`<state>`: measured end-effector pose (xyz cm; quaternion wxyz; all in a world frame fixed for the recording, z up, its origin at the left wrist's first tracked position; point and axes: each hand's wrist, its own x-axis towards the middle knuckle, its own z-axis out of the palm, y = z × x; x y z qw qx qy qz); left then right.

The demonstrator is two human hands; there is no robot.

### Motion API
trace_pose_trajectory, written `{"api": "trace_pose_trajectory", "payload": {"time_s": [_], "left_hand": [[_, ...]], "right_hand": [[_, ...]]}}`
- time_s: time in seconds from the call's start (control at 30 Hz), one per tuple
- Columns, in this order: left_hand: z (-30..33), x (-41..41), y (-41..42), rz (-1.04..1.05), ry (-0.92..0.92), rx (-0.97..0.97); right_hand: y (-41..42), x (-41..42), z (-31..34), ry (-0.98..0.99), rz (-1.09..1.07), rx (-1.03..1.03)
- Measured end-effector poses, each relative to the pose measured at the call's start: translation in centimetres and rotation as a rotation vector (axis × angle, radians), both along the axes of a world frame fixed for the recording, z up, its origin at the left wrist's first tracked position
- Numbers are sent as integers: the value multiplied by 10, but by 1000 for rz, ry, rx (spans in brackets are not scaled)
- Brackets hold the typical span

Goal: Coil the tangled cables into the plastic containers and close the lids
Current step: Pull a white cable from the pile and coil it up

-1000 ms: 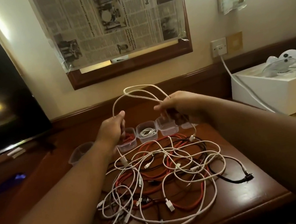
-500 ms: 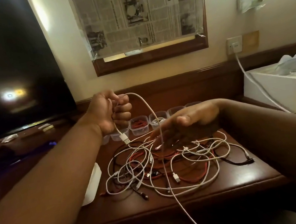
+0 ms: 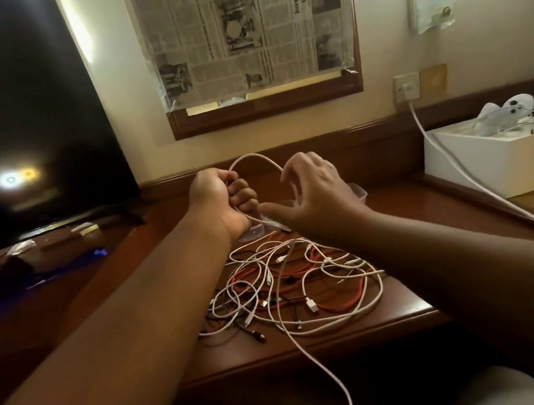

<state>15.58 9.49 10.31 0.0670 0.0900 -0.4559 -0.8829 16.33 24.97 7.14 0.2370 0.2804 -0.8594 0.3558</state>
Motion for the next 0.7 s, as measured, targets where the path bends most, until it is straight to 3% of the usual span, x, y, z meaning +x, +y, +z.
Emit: {"api": "trace_pose_trajectory", "payload": {"time_s": [0.07, 0.13, 0.27, 0.33, 0.43, 0.5, 0.7], "left_hand": [[2, 1, 6, 8, -7, 10], [3, 1, 9, -2, -5, 35], [3, 1, 6, -35, 14, 11], [2, 0, 3, -51, -1, -147], [-9, -6, -4, 47, -18, -581], [-17, -7, -8, 36, 9, -669], [-39, 7, 6, -279, 114, -281]], "right_hand": [[-4, 8, 2, 43, 23, 152], [-8, 13, 5, -85, 101, 266], [-17, 13, 9, -350, 225, 199], [-18, 10, 9, -575, 290, 102], [-13, 7, 10, -1035, 448, -142], [-10, 5, 11, -1190, 597, -233], [-18, 4, 15, -1056, 912, -578]]}}
